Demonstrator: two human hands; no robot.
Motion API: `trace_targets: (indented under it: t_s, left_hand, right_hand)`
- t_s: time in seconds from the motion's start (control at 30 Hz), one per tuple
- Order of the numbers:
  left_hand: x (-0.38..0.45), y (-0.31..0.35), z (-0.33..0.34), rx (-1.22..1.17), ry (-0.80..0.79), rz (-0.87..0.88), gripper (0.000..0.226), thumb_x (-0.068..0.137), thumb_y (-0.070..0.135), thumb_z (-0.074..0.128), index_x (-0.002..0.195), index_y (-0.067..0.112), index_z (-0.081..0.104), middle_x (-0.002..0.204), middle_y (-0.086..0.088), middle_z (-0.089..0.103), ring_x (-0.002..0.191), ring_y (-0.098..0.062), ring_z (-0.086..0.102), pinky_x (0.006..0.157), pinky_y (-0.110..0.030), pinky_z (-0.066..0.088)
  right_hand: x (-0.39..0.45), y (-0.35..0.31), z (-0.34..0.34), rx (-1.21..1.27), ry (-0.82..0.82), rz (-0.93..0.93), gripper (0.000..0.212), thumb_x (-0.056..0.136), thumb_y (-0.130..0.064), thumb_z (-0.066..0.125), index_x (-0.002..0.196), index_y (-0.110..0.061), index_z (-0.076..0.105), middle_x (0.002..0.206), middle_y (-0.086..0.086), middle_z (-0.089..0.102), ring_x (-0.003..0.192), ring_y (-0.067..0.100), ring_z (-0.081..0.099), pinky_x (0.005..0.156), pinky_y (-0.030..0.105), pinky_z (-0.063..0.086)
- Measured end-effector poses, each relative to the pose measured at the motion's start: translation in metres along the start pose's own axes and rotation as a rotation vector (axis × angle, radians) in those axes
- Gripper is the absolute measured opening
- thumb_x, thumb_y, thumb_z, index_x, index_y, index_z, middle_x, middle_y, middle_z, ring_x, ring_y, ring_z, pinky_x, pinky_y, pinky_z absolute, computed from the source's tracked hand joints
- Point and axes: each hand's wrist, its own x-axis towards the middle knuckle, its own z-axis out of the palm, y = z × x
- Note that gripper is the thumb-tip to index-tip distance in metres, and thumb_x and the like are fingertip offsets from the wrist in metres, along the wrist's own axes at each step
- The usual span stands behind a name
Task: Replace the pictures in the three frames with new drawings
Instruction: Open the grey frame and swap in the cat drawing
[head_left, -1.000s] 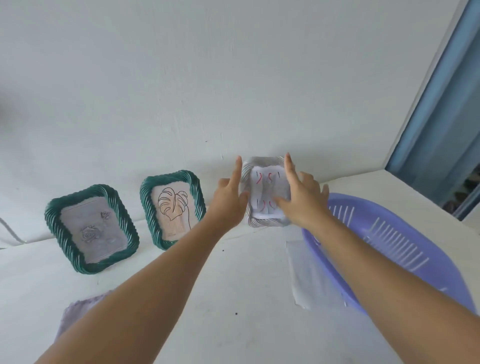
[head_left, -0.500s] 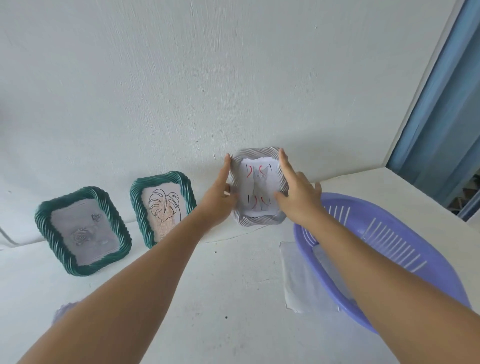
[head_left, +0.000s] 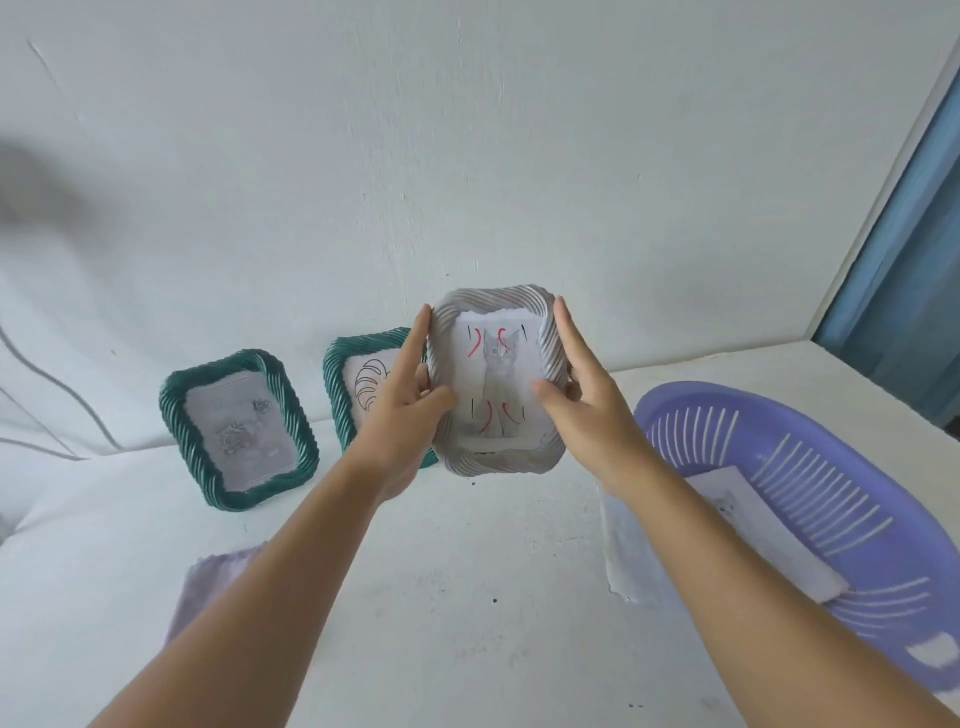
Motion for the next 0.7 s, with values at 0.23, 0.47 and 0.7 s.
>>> trace_targets:
  t_s: [0.23, 0.47, 0.7]
  left_hand:
    - [-0.042, -0.009, -0.014, 0.010, -0.003, -0.044, 0.089, 0.087, 0.001, 0.052, 0.145, 0.065, 0.031, 0.112, -0.006, 0.048, 0.103, -0.031, 0.044, 0.102, -0.061, 0.038]
    - [-0.072, -0.005, -0.018, 0.017, -0.005, -0.044, 0.089, 0.097, -0.011, 0.041, 0.149, 0.060, 0.027, 0.112, -0.011, 0.067, 0.098, -0.033, 0.058, 0.096, -0.048, 0.050]
    - [-0.077, -0.013, -0.033, 0.196, 0.024, -0.065, 0.092, 0.094, -0.002, 0.049, 0.148, 0.067, 0.021, 0.089, -0.007, 0.042, 0.082, -0.024, 0.041, 0.081, -0.039, 0.039]
  right_hand:
    - [-0.038, 0.002, 0.027, 0.138, -0.102, 0.035, 0.079, 0.107, -0.007, 0.046, 0.156, -0.054, 0.007, 0.161, -0.036, 0.014, 0.144, -0.017, 0.018, 0.120, 0.020, 0.019]
    - [-0.052, 0.008, 0.041, 0.195, -0.129, 0.085, 0.081, 0.105, -0.006, 0.050, 0.152, -0.062, 0.014, 0.157, -0.034, 0.028, 0.143, -0.009, 0.033, 0.120, 0.033, 0.030]
    - [-0.056, 0.009, 0.051, 0.167, -0.119, 0.053, 0.084, 0.102, -0.001, 0.052, 0.154, -0.058, 0.017, 0.159, -0.026, 0.034, 0.143, -0.002, 0.038, 0.122, 0.041, 0.031]
